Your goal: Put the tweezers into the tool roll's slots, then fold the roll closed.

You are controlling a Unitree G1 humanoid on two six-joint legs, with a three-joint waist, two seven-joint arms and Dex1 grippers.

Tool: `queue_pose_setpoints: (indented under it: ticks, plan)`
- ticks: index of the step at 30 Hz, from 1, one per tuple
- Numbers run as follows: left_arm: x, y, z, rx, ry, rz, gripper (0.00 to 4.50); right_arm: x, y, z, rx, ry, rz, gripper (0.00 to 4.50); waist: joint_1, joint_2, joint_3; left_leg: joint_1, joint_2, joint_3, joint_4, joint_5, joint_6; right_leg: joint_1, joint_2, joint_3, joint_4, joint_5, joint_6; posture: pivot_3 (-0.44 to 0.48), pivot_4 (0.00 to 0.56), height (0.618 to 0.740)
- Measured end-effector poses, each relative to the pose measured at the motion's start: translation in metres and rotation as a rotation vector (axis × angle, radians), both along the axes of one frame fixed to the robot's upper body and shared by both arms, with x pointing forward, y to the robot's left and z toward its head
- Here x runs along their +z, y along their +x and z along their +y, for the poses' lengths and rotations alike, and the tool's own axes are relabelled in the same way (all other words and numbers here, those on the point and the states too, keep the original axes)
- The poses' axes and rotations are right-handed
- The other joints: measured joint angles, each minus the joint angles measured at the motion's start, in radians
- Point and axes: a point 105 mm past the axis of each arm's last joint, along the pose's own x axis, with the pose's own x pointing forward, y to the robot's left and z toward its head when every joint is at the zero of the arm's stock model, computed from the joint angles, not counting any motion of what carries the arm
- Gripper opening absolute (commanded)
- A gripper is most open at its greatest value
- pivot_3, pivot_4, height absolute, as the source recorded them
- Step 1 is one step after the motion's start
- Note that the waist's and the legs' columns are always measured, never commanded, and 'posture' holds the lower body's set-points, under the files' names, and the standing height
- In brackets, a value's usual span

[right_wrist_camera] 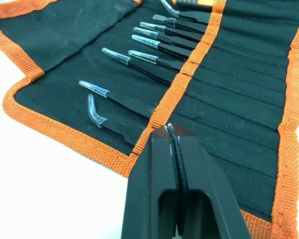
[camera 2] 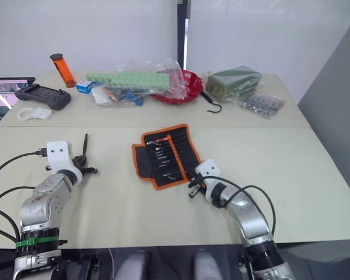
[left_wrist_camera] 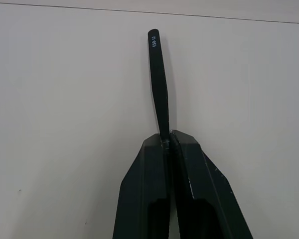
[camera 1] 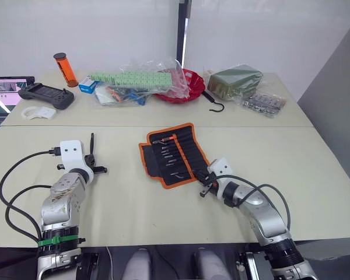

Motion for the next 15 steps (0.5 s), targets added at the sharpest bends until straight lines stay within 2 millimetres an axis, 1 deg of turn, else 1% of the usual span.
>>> queue_pose_setpoints:
  ticks: [5, 8, 15]
  plan:
    - [0.000, -0.001, 0.001, 0.000, 0.001, 0.009, 2.33, 0.000, 0.002, 0.002, 0.000, 0.005, 0.003, 0.00, -0.003, 0.000, 0.000, 0.000, 0.000, 0.000, 0.000, 0.000, 0.000, 0.000, 0.000, 0.000, 0.000, 0.000, 0.000, 0.000, 0.150, 0.740]
    - [0.002, 0.000, 0.004, -0.003, 0.012, 0.015, 2.33, 0.000, 0.003, 0.004, 0.000, 0.012, 0.005, 0.00, -0.007, 0.000, 0.000, 0.001, 0.001, 0.000, 0.000, 0.000, 0.000, 0.000, 0.001, 0.000, 0.000, 0.000, 0.001, 0.000, 0.150, 0.740]
    - [0.002, 0.013, 0.004, -0.011, -0.001, 0.012, 2.33, 0.000, 0.006, 0.006, -0.003, 0.022, 0.008, 0.00, -0.009, 0.000, 0.000, 0.001, 0.001, 0.000, 0.000, 0.000, 0.000, 0.000, 0.001, 0.000, 0.000, 0.000, 0.001, 0.000, 0.150, 0.740]
